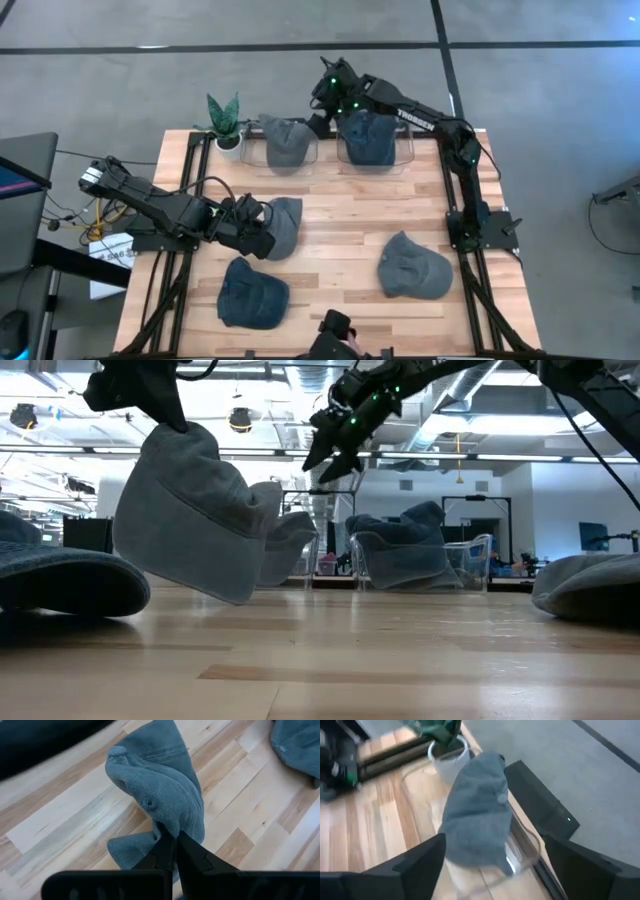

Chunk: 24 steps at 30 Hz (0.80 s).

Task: Pick & Place hat
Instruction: Put the left gray cap into the left transparent bin

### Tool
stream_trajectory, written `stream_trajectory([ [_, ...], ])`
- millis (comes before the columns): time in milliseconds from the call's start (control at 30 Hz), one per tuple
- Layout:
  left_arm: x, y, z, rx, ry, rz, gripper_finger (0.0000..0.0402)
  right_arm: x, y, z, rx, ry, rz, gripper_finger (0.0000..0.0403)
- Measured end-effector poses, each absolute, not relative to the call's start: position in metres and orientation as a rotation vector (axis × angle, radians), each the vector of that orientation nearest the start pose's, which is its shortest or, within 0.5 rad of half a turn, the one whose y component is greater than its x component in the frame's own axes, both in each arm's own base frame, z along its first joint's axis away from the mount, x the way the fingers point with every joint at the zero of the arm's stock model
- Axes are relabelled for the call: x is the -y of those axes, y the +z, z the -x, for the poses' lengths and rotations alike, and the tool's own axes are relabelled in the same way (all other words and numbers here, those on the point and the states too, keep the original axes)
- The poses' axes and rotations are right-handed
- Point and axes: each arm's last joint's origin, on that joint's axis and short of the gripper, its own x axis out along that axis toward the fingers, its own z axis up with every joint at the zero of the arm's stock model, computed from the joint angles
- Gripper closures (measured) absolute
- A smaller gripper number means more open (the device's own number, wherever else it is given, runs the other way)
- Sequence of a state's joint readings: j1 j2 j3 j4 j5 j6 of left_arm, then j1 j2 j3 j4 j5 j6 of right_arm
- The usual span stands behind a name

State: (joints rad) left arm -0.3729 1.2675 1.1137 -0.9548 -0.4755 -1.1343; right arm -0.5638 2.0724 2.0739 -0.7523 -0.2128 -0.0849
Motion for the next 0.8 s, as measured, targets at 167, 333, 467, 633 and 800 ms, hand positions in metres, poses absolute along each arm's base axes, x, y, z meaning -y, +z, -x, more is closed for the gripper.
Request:
stream_trajectory([
  [167,0.074,0.296,-0.226,-0.768,0.611,0.594,0.0401,0.231,0.359,-0.372,-0.780,-0.266,-0.194,0.0047],
  [333,0.074,0.299,-0.231,-0.714,0.594,0.576,0.0401,0.214,0.386,-0.323,-0.788,-0.288,-0.218,0.0067],
  [467,0.071,0.299,-0.233,-0.699,0.604,0.564,0.0401,0.183,0.394,-0.274,-0.758,-0.314,-0.249,0.0089],
  [633,0.062,0.304,-0.242,-0.642,0.582,0.507,0.0401,0.128,0.379,-0.217,-0.708,-0.365,-0.302,0.0104],
  [800,0.039,0.319,-0.254,-0.582,0.576,0.402,0.0401,0.080,0.349,-0.172,-0.636,-0.429,-0.375,0.0106],
])
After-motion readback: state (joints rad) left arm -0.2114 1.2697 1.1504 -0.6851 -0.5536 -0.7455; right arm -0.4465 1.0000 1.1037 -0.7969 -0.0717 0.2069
